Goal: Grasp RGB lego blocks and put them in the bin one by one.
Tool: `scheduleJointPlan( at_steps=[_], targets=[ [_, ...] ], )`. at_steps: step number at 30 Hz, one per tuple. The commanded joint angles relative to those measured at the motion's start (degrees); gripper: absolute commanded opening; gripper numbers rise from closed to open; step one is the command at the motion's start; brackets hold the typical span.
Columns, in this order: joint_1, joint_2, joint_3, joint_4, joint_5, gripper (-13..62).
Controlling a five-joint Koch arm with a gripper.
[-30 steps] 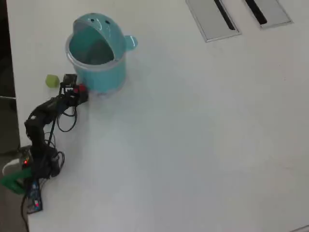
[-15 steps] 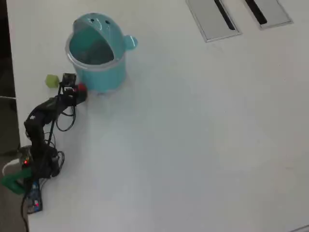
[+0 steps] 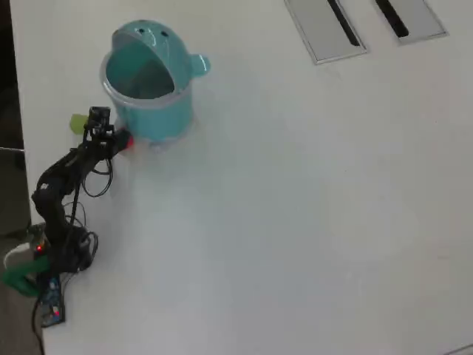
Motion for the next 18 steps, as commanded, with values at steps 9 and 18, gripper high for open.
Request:
scheduleJointPlan(
  at_steps=[9,18],
  targets=[
    [-0.8,-4.0,-5.4,-2.5,-0.1,28.4],
    [1.3,-8.6,-5.6,-5.6,-0.4,28.4]
  ],
)
